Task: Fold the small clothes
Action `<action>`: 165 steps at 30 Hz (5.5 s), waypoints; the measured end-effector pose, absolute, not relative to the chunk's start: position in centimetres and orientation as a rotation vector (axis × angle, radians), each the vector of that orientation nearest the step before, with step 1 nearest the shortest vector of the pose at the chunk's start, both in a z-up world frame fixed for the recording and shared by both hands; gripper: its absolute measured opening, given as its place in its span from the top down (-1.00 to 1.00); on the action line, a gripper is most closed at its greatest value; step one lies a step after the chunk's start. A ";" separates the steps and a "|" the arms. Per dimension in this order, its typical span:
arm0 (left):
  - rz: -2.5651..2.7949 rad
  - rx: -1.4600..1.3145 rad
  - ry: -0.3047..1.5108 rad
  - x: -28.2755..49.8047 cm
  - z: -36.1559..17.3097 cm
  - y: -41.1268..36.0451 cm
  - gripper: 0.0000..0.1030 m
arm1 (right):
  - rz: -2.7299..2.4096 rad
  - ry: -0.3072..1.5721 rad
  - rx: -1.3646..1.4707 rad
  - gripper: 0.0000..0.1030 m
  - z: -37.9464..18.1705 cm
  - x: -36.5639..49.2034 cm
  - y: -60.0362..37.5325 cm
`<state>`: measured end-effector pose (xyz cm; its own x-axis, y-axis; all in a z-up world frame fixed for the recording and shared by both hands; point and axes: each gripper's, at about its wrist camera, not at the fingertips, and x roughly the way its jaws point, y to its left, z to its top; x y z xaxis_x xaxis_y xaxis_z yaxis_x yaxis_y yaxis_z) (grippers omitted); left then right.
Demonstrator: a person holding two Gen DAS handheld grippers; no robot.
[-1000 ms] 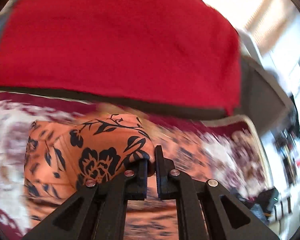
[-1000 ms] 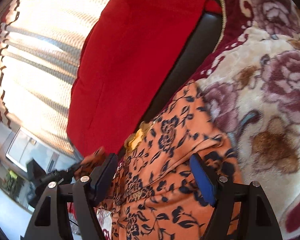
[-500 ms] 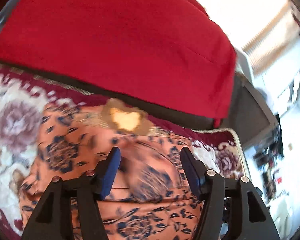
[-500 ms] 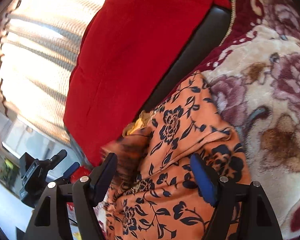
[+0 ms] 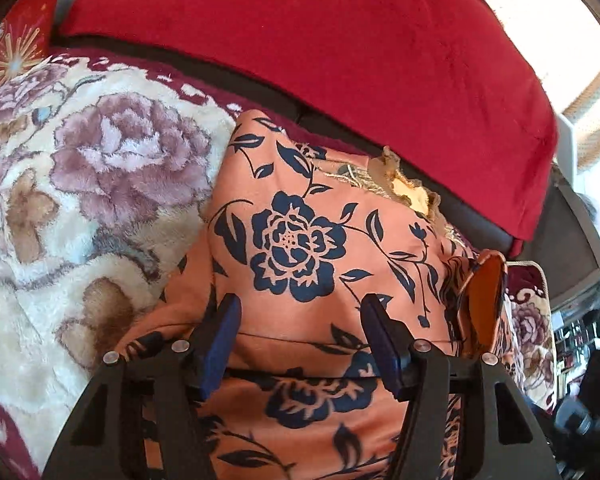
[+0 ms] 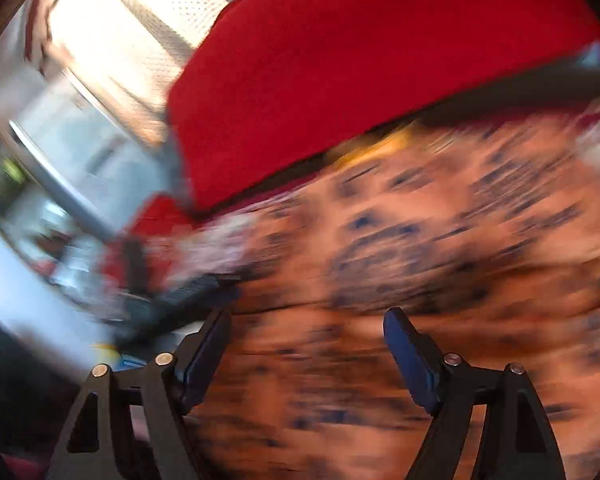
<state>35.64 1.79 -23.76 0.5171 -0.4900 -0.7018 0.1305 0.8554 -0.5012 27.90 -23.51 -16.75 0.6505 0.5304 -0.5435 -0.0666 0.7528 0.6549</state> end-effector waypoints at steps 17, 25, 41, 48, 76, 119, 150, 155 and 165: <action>-0.332 -0.343 0.875 34.5 -22.8 4.6 -0.20 | -0.338 0.489 0.519 -0.27 -13.6 25.6 -32.2; -0.301 -0.191 0.958 34.8 -23.8 2.2 -0.20 | -0.292 0.790 0.609 0.00 -20.2 29.3 -36.4; -0.399 -0.256 1.057 23.0 -23.2 8.1 -0.44 | -0.106 0.899 0.615 -0.40 -16.2 10.5 -35.7; -0.328 -0.328 1.179 16.9 -27.1 11.2 -0.48 | -0.110 1.074 0.637 -0.45 -21.6 7.0 -34.8; -0.435 -0.365 1.307 15.2 -28.7 11.5 -0.38 | 0.153 1.067 0.637 0.87 -22.7 6.1 -31.4; -0.517 -0.766 1.021 49.4 -21.9 7.3 0.77 | 0.063 0.625 1.337 0.62 -23.4 35.6 -48.9; -0.416 -1.013 1.159 34.8 -28.2 6.9 -0.36 | 0.002 0.644 1.344 -0.78 -23.2 22.4 -37.4; -0.387 -1.098 1.100 35.4 -28.6 6.9 -0.34 | -0.103 0.561 1.220 -0.42 -23.3 25.4 -37.9; -0.471 -1.163 1.040 37.8 -24.9 6.8 0.64 | -0.111 0.490 1.061 0.69 -19.7 29.0 -38.4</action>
<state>37.81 6.79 -24.94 0.4806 -0.7706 -0.4187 -0.1938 0.3723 -0.9077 29.00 -38.39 -19.70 0.8875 0.1442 -0.4376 0.3188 0.4936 0.8092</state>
